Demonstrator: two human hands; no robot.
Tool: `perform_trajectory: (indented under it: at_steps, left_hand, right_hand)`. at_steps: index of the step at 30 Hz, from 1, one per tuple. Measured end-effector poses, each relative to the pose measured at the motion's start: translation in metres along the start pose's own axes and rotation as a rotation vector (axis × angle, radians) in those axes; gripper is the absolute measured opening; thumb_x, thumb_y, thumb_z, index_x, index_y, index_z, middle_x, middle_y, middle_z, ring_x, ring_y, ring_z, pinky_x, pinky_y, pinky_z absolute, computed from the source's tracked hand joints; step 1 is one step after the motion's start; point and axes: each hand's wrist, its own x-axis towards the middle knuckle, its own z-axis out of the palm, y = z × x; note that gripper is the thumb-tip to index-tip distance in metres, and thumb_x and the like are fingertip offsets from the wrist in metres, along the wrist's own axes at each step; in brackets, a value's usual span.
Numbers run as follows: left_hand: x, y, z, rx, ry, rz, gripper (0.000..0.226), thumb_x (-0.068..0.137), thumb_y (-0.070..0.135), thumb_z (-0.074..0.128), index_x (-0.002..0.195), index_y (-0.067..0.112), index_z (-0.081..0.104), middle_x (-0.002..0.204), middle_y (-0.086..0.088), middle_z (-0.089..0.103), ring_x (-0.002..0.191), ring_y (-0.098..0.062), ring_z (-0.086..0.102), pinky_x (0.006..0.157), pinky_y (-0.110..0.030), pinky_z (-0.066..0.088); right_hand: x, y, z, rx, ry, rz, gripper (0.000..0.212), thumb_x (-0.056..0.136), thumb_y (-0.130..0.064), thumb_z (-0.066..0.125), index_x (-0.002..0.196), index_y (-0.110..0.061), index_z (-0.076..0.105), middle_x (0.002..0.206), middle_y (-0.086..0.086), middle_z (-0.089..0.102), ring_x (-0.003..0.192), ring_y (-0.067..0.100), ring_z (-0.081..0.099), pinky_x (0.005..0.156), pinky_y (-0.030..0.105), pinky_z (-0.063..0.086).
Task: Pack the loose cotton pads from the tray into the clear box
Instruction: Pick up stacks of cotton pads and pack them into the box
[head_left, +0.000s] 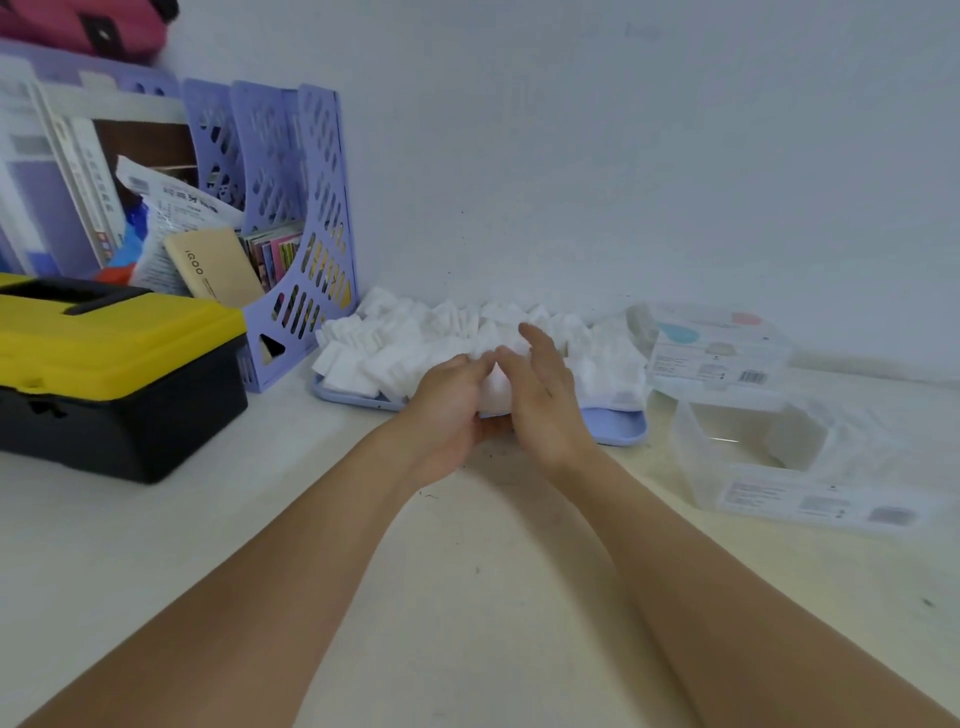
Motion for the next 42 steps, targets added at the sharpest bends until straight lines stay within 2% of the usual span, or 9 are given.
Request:
perform_trajectory:
  at_steps: [3,6,9,13,22,26,32,38,42]
  left_hand:
    - [-0.004,-0.005,0.005,0.122,-0.134,-0.017,0.038,0.107,0.022,0.036,0.139,0.012,0.054,0.129,-0.002,0.069,0.119,-0.014,0.065,0.093,-0.033,0.055]
    - [-0.002,-0.005,0.003,0.201,-0.054,0.025,0.036,0.105,0.021,0.040,0.138,0.011,0.050,0.127,-0.002,0.068,0.108,-0.007,0.070,0.086,-0.031,0.059]
    - [0.005,0.002,-0.013,0.355,0.075,0.070,0.028,0.103,0.022,0.052,0.130,0.014,0.054,0.126,-0.010,0.067,0.108,-0.022,0.070,0.093,-0.046,0.058]
    - [0.004,0.010,-0.019,0.363,0.073,0.028,0.035,0.102,0.020,0.057,0.136,0.012,0.054,0.122,-0.013,0.069,0.111,-0.030,0.068,0.087,-0.042,0.057]
    - [0.002,0.008,-0.016,0.372,-0.040,0.038,0.030,0.101,0.025,0.059,0.129,0.013,0.061,0.121,-0.006,0.072,0.116,-0.023,0.067,0.107,-0.048,0.049]
    - [0.007,0.021,-0.024,0.258,0.140,0.139,0.029,0.103,0.020,0.055,0.130,0.009,0.057,0.125,-0.009,0.066,0.109,-0.026,0.066,0.084,-0.041,0.058]
    - [0.020,0.045,-0.074,0.125,0.510,0.283,0.037,0.104,0.024,0.051,0.139,0.013,0.046,0.134,-0.009,0.056,0.113,-0.029,0.064,0.056,-0.023,0.055]
    - [0.017,0.039,-0.075,0.213,0.544,0.366,0.014,0.101,0.020,0.059,0.114,0.015,0.059,0.106,0.002,0.065,0.090,-0.012,0.066,0.057,-0.020,0.056]
    - [0.015,0.032,-0.074,0.207,0.562,0.337,0.008,0.096,0.016,0.066,0.090,0.021,0.064,0.096,0.003,0.068,0.086,-0.013,0.068,0.056,-0.019,0.056]
  right_hand:
    - [-0.002,-0.002,0.004,-0.031,0.003,-0.064,0.093,0.077,-0.078,0.037,0.158,-0.033,0.022,0.149,-0.007,0.037,0.144,0.016,0.030,0.118,0.048,0.032]
    - [-0.007,-0.002,0.001,-0.099,0.047,-0.249,0.079,0.090,-0.064,0.047,0.158,-0.031,0.022,0.158,-0.007,0.029,0.149,0.011,0.024,0.122,0.039,0.025]
    - [-0.006,-0.012,-0.020,-0.386,-0.015,-0.483,0.079,0.088,-0.049,0.060,0.157,-0.027,0.029,0.160,-0.007,0.027,0.149,0.006,0.017,0.118,0.020,0.019]
    - [0.000,-0.017,-0.042,-0.636,-0.235,-0.443,0.100,0.078,-0.034,0.081,0.159,-0.019,0.024,0.159,-0.005,0.029,0.151,0.012,0.015,0.118,0.028,0.022]
    - [0.003,-0.004,-0.031,-0.642,-0.092,-0.477,0.068,0.078,-0.035,0.082,0.139,-0.019,0.054,0.128,-0.004,0.061,0.118,0.016,0.054,0.099,0.035,0.047]
    - [0.003,0.000,-0.030,-0.376,-0.131,-0.349,0.094,0.070,-0.042,0.089,0.150,-0.033,0.038,0.137,-0.017,0.052,0.124,-0.002,0.047,0.099,0.016,0.044]
    - [0.013,0.012,-0.021,-0.265,0.075,-0.178,0.032,0.090,-0.019,0.070,0.122,-0.021,0.066,0.110,-0.007,0.068,0.100,0.007,0.065,0.075,0.014,0.051]
    - [0.041,0.013,0.014,-0.384,0.026,-0.121,0.032,0.089,-0.028,0.070,0.119,-0.014,0.066,0.108,0.001,0.066,0.095,0.018,0.065,0.087,0.038,0.056]
    - [0.041,0.017,0.022,-0.406,0.031,-0.081,0.043,0.078,-0.032,0.081,0.113,-0.019,0.061,0.098,-0.004,0.061,0.086,0.013,0.061,0.068,0.026,0.051]
